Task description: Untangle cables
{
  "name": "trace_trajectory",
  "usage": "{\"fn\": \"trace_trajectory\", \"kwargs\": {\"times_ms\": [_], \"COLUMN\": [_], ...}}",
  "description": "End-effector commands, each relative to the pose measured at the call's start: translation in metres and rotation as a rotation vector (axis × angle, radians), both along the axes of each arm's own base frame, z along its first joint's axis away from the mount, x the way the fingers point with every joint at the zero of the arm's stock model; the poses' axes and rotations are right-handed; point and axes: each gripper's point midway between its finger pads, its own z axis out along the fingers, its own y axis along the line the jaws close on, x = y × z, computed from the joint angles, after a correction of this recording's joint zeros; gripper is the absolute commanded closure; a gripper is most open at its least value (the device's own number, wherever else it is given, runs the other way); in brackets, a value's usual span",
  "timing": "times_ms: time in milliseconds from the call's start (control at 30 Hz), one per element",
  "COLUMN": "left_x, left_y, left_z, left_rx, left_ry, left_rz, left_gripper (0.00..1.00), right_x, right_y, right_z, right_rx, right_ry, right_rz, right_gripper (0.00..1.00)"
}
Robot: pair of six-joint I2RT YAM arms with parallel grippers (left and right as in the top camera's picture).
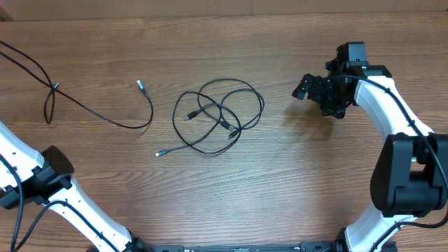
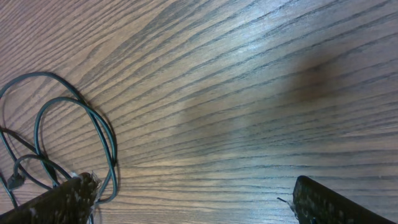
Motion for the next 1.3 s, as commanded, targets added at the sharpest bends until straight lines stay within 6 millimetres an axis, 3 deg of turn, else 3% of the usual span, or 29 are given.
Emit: {"fn": "trace_trajectory", "kwargs": {"times_ms": [0, 100, 233, 300, 400, 500, 533, 667, 700, 967, 1100, 1267], "left_x": [0.032, 0.056, 0.069, 0.071, 0.073, 0.07, 0.065, 0.033, 0.016, -0.023, -0.039, -0.058], "left_y": [-0.036, -0.052, -0.044, -0.038, -0.028, -0.016, -0.002, 0.034, 0.046, 0.061, 0.067, 0.074], "left_z": [0.023, 0.081, 0.138, 0.152, 0.15, 0.12, 0.087, 0.01, -0.02, -0.151, -0.173, -0.178], "left_rx": [-0.166, -0.145, -0.009, 0.055, 0.101, 0.125, 0.146, 0.193, 0.203, 0.109, 0.116, 0.137], "left_ry": [-0.198, -0.452, -0.665, -0.709, -0.698, -0.577, -0.436, -0.063, 0.088, 0.56, 0.664, 0.745], "left_rz": [-0.199, -0.368, -0.4, -0.386, -0.341, -0.279, -0.197, 0.025, 0.107, 0.17, 0.194, 0.226], "left_gripper": [0.96, 0.96, 0.96, 0.96, 0.96, 0.96, 0.96, 0.96, 0.96, 0.96, 0.96, 0.96], "right_x": [-0.001, -0.001, -0.001, -0.001, -0.001, -0.001, -0.001, -0.001, -0.001, -0.001, -0.001, -0.001], "right_y": [0.001, 0.001, 0.001, 0.001, 0.001, 0.001, 0.001, 0.001, 0.001, 0.001, 0.001, 0.001], "right_z": [0.003, 0.003, 0.003, 0.003, 0.003, 0.003, 0.003, 0.003, 0.003, 0.003, 0.003, 0.003], "right_rx": [0.006, 0.006, 0.006, 0.006, 0.006, 0.006, 0.006, 0.006, 0.006, 0.006, 0.006, 0.006], "right_ry": [-0.005, -0.005, -0.005, -0.005, -0.005, -0.005, -0.005, -0.005, -0.005, -0.005, -0.005, -0.005], "right_rz": [-0.002, -0.002, -0.002, -0.002, -0.002, -0.002, -0.002, -0.002, -0.002, -0.002, -0.002, -0.002], "right_gripper": [0.0, 0.0, 0.0, 0.0, 0.0, 0.0, 0.0, 0.0, 0.0, 0.0, 0.0, 0.0]}}
